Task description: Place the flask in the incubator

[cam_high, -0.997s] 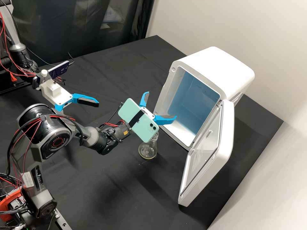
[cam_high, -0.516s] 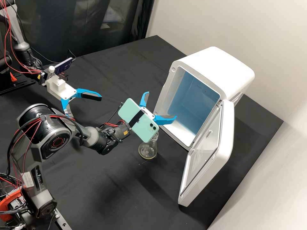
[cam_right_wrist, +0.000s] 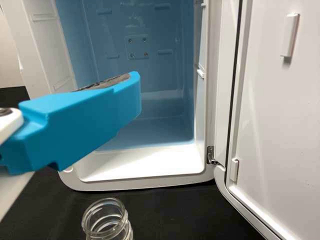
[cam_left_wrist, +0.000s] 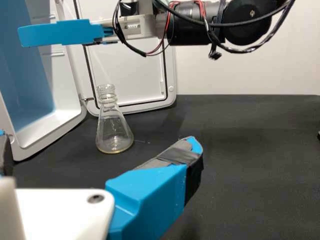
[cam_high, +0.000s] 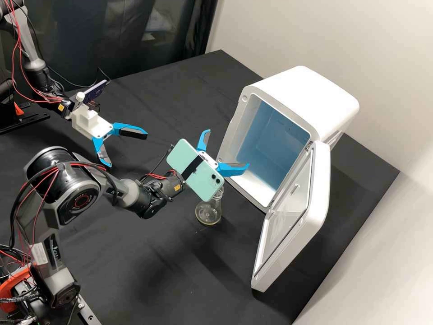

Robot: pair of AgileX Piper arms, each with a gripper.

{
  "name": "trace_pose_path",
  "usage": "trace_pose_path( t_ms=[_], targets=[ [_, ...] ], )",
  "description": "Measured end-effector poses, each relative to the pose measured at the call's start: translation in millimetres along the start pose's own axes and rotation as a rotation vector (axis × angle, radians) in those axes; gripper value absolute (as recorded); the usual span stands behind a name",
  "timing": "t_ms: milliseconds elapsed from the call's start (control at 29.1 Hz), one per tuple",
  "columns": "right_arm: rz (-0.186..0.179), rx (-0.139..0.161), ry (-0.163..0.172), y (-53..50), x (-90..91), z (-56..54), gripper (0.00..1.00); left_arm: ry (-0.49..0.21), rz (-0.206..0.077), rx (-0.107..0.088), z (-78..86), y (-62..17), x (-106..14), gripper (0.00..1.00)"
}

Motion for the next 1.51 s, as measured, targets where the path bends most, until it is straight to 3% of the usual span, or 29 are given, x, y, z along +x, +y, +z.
trace_pose_path(
  t_ms=[378, 550, 722, 894, 997, 1238, 1513],
  targets=[
    [0.005, 0.006, 0.002, 0.7, 0.0, 0.0, 1.0, 0.032, -0.013, -0.009, -8.5, -3.8, -0.2, 1.0],
    [0.021, 0.018, 0.016, 1.6, -13.3, 12.0, 1.0, 0.032, -0.013, -0.009, -8.5, -3.8, -0.2, 1.0],
    [0.002, 0.02, -0.02, -3.1, -29.4, 33.2, 1.0, 0.031, -0.009, -0.008, -8.6, -2.9, 0.7, 1.0],
    [-0.047, 0.035, -0.082, -11.5, -40.1, 53.7, 1.0, 0.031, -0.009, -0.008, -8.6, -2.9, 0.7, 1.0],
    [-0.066, 0.048, -0.103, -15.0, -45.9, 60.0, 1.0, 0.031, -0.009, -0.008, -8.6, -2.9, 0.7, 1.0],
    [-0.085, 0.052, -0.104, -21.4, -49.5, 65.2, 1.0, 0.031, -0.009, -0.008, -8.6, -2.9, 0.7, 1.0],
    [-0.133, 0.058, -0.175, -38.1, -41.1, 84.6, 1.0, 0.031, -0.009, -0.008, -8.6, -2.9, 0.7, 1.0]
  ],
)
